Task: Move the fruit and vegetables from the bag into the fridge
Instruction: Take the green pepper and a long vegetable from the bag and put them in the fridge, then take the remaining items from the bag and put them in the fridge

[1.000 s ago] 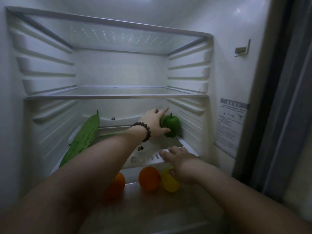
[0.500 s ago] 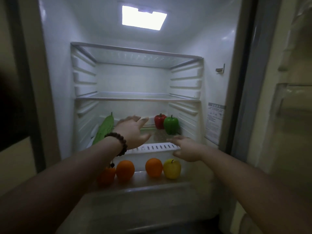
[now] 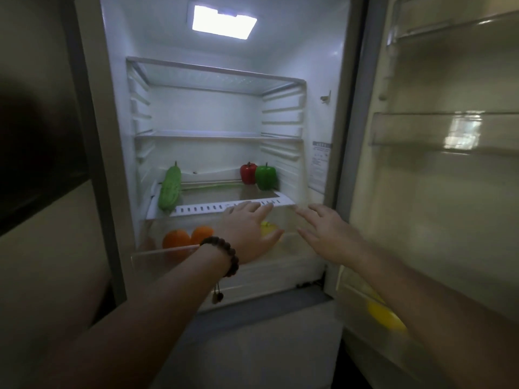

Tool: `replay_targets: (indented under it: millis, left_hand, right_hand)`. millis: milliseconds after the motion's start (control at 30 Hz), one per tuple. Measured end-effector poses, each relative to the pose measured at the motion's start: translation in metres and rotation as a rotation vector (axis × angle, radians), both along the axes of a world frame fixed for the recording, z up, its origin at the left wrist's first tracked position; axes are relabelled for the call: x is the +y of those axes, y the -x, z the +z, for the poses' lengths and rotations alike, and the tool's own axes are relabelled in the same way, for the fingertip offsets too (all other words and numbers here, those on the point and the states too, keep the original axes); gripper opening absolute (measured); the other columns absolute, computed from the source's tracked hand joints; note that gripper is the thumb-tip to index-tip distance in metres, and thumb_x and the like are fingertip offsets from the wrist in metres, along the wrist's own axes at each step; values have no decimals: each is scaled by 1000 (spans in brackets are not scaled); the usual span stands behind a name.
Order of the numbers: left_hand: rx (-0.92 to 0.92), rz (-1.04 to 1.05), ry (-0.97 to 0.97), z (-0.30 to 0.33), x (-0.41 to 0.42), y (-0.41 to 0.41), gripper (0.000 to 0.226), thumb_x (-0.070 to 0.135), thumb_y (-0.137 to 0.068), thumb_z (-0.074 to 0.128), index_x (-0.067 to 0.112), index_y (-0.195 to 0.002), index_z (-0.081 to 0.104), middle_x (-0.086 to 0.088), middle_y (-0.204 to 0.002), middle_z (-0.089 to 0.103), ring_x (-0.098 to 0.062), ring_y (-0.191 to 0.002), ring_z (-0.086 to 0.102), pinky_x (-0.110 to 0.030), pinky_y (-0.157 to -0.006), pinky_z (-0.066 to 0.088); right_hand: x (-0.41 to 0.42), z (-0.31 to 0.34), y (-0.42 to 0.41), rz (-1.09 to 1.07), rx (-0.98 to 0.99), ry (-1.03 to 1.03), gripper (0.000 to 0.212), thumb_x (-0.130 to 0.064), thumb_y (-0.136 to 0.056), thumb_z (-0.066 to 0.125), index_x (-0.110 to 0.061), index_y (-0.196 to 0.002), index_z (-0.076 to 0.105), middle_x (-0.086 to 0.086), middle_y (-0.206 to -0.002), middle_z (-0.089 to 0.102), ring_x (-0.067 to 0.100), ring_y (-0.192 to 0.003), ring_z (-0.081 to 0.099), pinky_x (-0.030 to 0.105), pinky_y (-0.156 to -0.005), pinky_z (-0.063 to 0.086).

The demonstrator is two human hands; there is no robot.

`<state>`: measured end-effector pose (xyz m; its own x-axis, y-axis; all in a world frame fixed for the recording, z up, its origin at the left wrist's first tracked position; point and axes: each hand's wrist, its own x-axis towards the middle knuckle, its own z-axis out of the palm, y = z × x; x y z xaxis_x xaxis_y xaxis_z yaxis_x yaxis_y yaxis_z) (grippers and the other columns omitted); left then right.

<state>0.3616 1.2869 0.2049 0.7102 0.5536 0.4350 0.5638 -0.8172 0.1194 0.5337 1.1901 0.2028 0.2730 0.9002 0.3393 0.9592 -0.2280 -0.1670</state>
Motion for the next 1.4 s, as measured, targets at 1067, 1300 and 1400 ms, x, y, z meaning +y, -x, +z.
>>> replay_targets:
  millis: [1067,1300,1400]
  left_hand:
    - [-36,-872,160,-167,-634,-110,72,60,-86,24,26,-149,18,-1,-152,29,-20,-139,25,-39,-114,18]
    - [60,-1136,148,-195,-805,-112,66,56,-93,31,26,-149,14,-1,-155,22,-17,-142,16,-37,-116,13]
    - [113,-1266,147,-207,-869,-108,66,55,-92,33,27,-149,13,0,-155,21,-17,-142,14,-38,-117,12]
  right_hand:
    - [-715,-140,42,-958,26,-59,54,-48,-97,32,-27,-146,26,1,-156,12,21,-144,11,38,-116,21]
    - [-878,-174,96,-1237,79,-150,50,-40,-97,40,-25,-144,35,2,-156,18,22,-144,13,41,-115,26]
    - [-938,-193,124,-1382,126,-177,49,-39,-96,41,-26,-144,33,1,-156,18,24,-144,12,42,-114,27]
